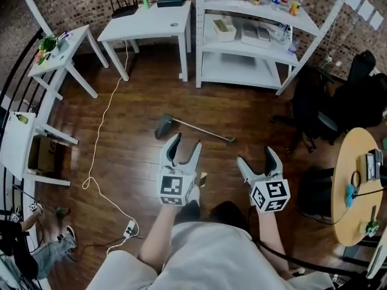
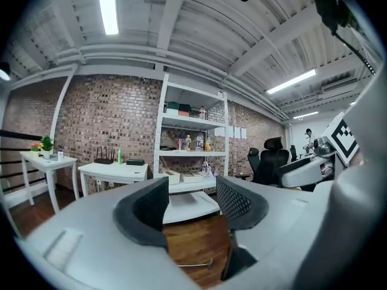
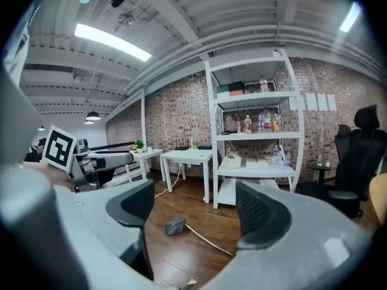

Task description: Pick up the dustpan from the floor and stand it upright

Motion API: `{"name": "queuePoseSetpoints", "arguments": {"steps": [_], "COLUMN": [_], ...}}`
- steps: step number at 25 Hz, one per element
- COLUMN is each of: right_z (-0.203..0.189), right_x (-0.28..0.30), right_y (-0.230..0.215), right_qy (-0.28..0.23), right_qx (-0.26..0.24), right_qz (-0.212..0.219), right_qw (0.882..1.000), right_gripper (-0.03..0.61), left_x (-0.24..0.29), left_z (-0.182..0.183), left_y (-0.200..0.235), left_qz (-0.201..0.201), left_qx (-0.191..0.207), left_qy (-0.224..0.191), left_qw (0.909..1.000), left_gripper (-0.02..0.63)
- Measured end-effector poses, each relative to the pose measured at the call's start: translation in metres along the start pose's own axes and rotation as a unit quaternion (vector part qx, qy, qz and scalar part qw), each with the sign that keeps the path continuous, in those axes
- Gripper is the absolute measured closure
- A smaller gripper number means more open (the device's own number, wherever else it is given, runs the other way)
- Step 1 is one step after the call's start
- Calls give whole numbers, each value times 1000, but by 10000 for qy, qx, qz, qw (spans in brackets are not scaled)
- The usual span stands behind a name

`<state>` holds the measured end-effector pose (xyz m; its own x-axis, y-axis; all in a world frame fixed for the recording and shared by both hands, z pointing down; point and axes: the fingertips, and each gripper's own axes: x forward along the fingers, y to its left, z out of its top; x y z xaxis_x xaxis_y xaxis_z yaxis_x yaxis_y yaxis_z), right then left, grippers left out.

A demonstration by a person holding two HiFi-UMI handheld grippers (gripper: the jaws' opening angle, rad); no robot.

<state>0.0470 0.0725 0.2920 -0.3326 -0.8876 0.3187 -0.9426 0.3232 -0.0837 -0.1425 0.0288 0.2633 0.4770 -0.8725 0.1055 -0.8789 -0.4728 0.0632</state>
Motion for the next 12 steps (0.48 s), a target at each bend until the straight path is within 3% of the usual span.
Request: {"name": "queuePoseSetpoints", "arguments": {"steps": [3,6,10,12], "right_z": [-30,-78,-166,-217], "right_x": [45,85,144,184], "right_y": [-21,-56,-100,-121], "right_qy": [494,1146,2220,2615], "right_qx": [72,-111,-634,-879], "right_qz": [-24,-29,367,728], "right_qw": [9988,9933,9723,9584], "right_gripper": [172,172,172,172], "left_x": [50,97,149,181], "left_z": [-30,-77,-155,-194], "left_y": [16,10,5,9], "left_qz": [-199,-443,-476,-484], "left_qx": [-58,-152,-473,-761], "left_qy": [187,653,1365,1456], "left_qw": [9996,9968,9884,9852], "left_gripper": [358,360,360,360]}}
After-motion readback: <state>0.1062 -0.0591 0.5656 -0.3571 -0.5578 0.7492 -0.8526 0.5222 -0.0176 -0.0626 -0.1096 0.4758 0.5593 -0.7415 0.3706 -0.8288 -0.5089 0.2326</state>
